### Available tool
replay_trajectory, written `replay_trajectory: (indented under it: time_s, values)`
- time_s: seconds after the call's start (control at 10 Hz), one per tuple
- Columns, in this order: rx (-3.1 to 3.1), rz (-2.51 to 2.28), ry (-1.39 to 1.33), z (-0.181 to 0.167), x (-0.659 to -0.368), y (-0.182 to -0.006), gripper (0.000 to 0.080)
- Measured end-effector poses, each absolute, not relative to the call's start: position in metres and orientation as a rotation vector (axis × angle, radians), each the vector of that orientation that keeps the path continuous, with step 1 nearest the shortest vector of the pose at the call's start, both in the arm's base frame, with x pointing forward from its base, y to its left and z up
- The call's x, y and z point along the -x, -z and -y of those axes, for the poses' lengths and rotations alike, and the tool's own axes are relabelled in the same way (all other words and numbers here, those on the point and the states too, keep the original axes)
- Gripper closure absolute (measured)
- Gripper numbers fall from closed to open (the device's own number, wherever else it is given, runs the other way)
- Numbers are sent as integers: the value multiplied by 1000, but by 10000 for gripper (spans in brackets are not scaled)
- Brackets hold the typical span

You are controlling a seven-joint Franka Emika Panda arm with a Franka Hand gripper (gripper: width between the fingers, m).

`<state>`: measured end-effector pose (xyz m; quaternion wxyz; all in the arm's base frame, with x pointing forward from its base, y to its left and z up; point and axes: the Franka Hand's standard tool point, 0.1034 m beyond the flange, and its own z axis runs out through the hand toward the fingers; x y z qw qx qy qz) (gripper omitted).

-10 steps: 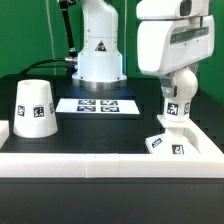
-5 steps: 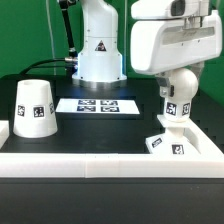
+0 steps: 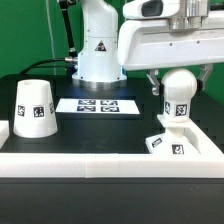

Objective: Assemble lamp

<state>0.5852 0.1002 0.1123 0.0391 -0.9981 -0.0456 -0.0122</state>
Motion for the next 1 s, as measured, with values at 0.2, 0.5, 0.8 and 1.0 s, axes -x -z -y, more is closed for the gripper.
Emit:
replay_trajectory:
  time_s: [0.2, 0.5, 0.8, 1.0]
  values:
    - [3062, -28, 31, -99, -585, -112, 220]
    - [3046, -300, 19, -99, -585, -112, 220]
    - [2925, -898, -56, -102, -581, -110, 220]
    - [2850, -1107, -106, -101, -585, -110, 220]
